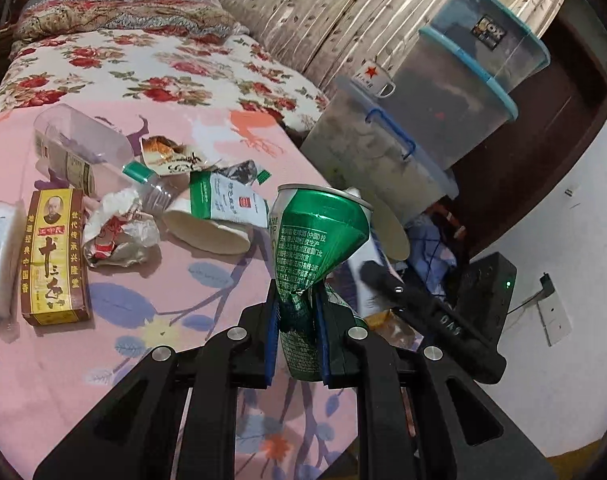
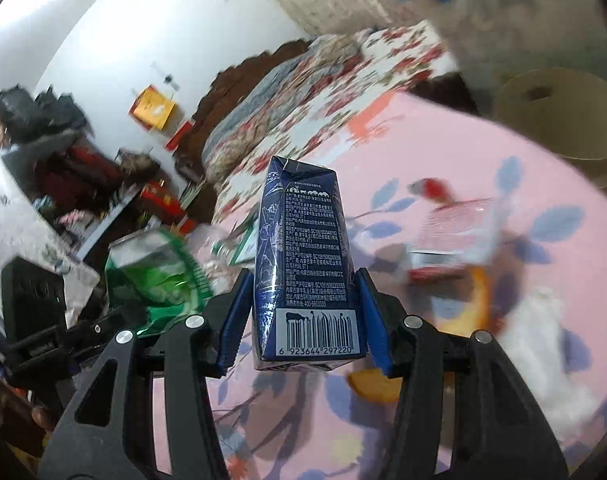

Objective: Collect trash

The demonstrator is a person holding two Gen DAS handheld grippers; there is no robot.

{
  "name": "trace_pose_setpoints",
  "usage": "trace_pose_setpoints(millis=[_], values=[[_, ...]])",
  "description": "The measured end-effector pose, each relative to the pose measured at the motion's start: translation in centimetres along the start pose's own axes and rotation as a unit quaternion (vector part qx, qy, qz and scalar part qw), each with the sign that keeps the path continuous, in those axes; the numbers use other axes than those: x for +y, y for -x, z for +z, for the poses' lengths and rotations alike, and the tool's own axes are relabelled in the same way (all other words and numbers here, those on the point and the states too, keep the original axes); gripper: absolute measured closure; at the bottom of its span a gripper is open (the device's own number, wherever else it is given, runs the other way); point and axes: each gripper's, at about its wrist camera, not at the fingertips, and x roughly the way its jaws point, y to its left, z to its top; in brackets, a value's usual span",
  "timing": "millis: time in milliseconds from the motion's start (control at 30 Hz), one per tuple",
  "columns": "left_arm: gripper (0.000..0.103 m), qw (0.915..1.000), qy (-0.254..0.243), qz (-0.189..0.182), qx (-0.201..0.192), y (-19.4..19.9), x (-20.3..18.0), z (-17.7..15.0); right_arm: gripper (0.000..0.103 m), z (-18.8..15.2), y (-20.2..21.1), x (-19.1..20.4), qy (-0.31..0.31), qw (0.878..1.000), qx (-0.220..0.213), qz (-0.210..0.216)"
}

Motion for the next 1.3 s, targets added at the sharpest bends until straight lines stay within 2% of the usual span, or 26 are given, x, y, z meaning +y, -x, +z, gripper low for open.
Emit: trace_pose_setpoints(millis=[200,233,300,333,500,633,733,800,933,1033,1133,1167,1200,1300], values=[[0.089,0.9995,0.015,0.025,-0.011,1.4,1.1,0.6,0.046,-1.0,-3.3,2.7,0.076,0.997,0.025,-0.023],[0.089,0.9993,0.019,0.028,-0.014,1.8,1.5,0.7,0.043,-1.1,-3.5,3.1,0.084,0.996,0.024,-0.024],[0.089,0.9989,0.024,0.035,-0.019,2.5,2.1,0.9,0.015,-1.2,-3.8,3.9,0.099,0.995,0.02,-0.024],[0.089,0.9988,0.026,0.037,-0.02,2.8,2.2,0.9,0.012,-1.3,-3.7,4.4,0.109,0.994,0.013,-0.025],[0.089,0.9981,0.04,0.038,-0.028,4.0,3.4,0.8,0.012,-2.3,-1.1,6.3,0.154,0.988,-0.006,0.009],[0.089,0.9983,0.045,0.031,-0.019,4.0,3.9,0.1,0.013,-2.5,3.7,5.6,0.138,0.989,-0.047,0.036],[0.089,0.9992,0.037,0.016,-0.003,3.3,3.4,-0.6,0.013,-2.5,8.0,4.0,0.118,0.989,-0.091,-0.008],[0.089,0.9997,0.021,0.0,0.012,2.5,2.6,-1.1,0.013,-2.7,10.1,2.5,0.1,0.989,-0.102,-0.044],[0.089,0.9992,-0.003,-0.025,0.032,1.1,0.9,-1.7,0.013,-3.9,10.6,-0.7,0.075,0.986,-0.072,-0.13],[0.089,0.9984,-0.018,-0.038,0.037,0.6,-0.5,-1.9,0.014,-5.3,8.8,-1.6,0.083,0.984,-0.037,-0.152],[0.089,0.9979,-0.026,-0.04,0.043,0.3,-1.6,-2.0,0.021,-6.7,7.0,-1.9,0.116,0.976,-0.008,-0.183],[0.089,0.9978,-0.03,-0.04,0.044,0.2,-1.9,-2.0,0.037,-7.2,6.5,-2.0,0.122,0.975,0.004,-0.186],[0.089,0.9977,-0.034,-0.038,0.045,0.1,-2.3,-2.0,0.049,-7.6,6.3,-2.4,0.124,0.976,0.016,-0.176],[0.089,0.9975,-0.04,-0.034,0.047,0.0,-3.0,-2.0,0.056,-7.7,7.8,-3.0,0.116,0.984,-0.004,-0.133]])
